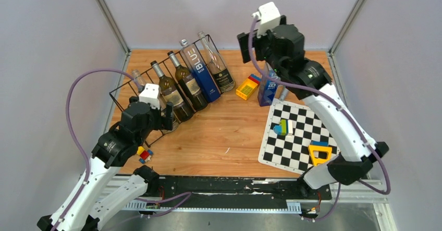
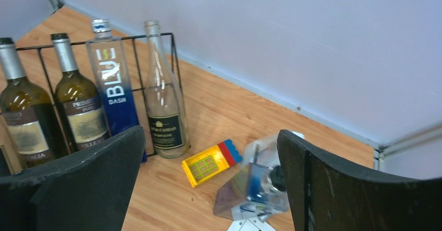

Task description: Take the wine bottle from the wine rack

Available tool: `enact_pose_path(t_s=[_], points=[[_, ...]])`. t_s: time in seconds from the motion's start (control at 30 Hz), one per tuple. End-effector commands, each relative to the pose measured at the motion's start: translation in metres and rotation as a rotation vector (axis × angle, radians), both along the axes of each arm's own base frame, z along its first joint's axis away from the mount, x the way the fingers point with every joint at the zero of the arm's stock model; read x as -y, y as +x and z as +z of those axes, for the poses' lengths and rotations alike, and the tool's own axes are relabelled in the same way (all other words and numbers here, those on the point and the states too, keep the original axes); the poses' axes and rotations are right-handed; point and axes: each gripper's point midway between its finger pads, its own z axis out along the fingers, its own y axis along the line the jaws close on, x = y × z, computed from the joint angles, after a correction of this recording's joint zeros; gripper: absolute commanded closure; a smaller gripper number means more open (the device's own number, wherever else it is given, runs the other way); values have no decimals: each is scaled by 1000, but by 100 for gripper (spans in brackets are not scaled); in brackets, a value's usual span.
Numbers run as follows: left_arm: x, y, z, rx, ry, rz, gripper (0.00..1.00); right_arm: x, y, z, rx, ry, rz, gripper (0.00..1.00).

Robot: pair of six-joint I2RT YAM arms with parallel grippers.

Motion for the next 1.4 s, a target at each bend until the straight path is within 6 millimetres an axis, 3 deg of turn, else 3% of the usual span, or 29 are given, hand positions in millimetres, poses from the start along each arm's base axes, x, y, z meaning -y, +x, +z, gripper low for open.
enact_pose_path(t_s=[0.0, 0.23, 0.27, 0.4, 0.5, 0.63, 0.93, 1.37], points=[[-15, 4, 16, 20, -11, 110, 0, -37, 8, -25, -78, -95, 36, 1], [-32, -10, 23, 12, -11, 179, 0, -98, 41, -69, -190, -95, 137, 2], [-33, -11, 24, 14, -17, 182, 0, -107, 49, -83, -212, -110, 144, 3], [-31, -13, 23, 39, -49, 175, 0, -128, 79, -103, -231, -111, 156, 6], [-24, -12, 18, 57, -71, 138, 0, -135, 102, -118, -245, -102, 165, 10], [-30, -13, 19, 69, -54, 151, 0, -140, 128, -139, -268, -80, 198, 14], [-32, -16, 18, 88, -52, 143, 0, -154, 166, -173, -230, -73, 262, 17], [-28, -13, 15, 72, -43, 129, 0, -178, 193, -213, -215, -32, 315, 13]])
